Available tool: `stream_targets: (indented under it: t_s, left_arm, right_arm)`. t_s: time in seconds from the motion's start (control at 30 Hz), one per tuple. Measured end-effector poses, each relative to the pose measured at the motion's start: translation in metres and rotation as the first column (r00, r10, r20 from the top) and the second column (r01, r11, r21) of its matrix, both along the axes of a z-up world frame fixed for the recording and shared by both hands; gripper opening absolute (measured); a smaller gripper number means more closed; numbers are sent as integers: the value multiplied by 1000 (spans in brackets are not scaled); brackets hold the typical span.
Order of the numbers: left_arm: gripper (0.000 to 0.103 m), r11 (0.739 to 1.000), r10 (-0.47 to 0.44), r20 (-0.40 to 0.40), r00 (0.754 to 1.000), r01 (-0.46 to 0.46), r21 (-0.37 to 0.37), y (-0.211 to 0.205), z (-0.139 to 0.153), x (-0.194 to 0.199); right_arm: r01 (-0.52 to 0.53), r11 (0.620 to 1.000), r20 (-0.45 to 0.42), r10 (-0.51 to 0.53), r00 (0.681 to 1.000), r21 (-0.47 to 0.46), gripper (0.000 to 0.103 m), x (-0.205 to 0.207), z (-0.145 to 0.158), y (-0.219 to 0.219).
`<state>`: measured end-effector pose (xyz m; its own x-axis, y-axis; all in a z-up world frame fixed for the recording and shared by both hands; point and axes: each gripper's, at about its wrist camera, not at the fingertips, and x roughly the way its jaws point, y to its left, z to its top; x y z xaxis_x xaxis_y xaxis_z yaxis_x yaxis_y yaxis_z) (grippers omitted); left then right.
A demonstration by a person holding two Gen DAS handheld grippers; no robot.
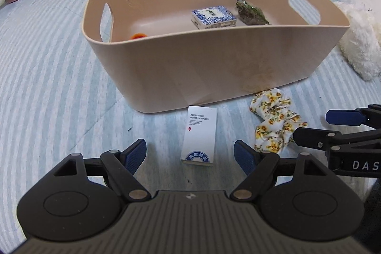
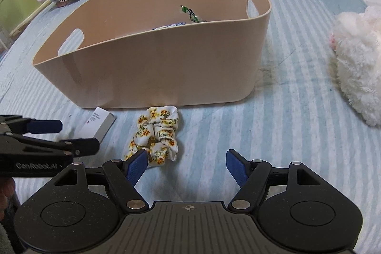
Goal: Organize objects
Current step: 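Grasp the white card box with the left tool while the right tool grasps the floral scrunchie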
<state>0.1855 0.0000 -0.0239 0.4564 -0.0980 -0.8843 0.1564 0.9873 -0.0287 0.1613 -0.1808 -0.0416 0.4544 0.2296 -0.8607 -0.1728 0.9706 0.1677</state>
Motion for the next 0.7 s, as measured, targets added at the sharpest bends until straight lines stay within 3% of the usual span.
stream_targets:
  t_s: [0.23,0.33,0.4,0.43,0.5,0.53,0.57,0.7]
  left_arm:
    - [81,999,37,-25,999,-37,2,5,-13,6]
    - [79,999,45,-15,999,-46,-19,9,-15,6]
    - [68,999,34,-9,999,-34,-19,8,-16,5]
    - [67,999,32,-7,999,-32,-15,8,-16,4]
    - [52,999,48,6,999,-48,-19,10,-15,4]
    - [46,998,53,7,999,-53,-27,11,-14,3]
    - [33,998,54,7,999,-54,-36,12,-13,3]
    - [32,999,32,13,999,-31,-25,12,-9,-1]
  right_arm:
    - [-2,1000,-24,3,1000,27,70,10,-13,8]
    - [-2,999,-34,3,999,38,60,13,-17,10]
    - [-17,999,-28,18,999,37,43,13,-17,14]
    - [-29,999,-25,30,999,34,40,13,-17,16]
    - [-52,998,-24,52,998,34,19,13,-16,20]
    - [-61,998,-23,62,998,31,16,12,-16,22]
    - [-72,997,-19,72,997,28,13,11,-16,24]
    - [-94,996,-6,94,996,9,5,7,-15,28]
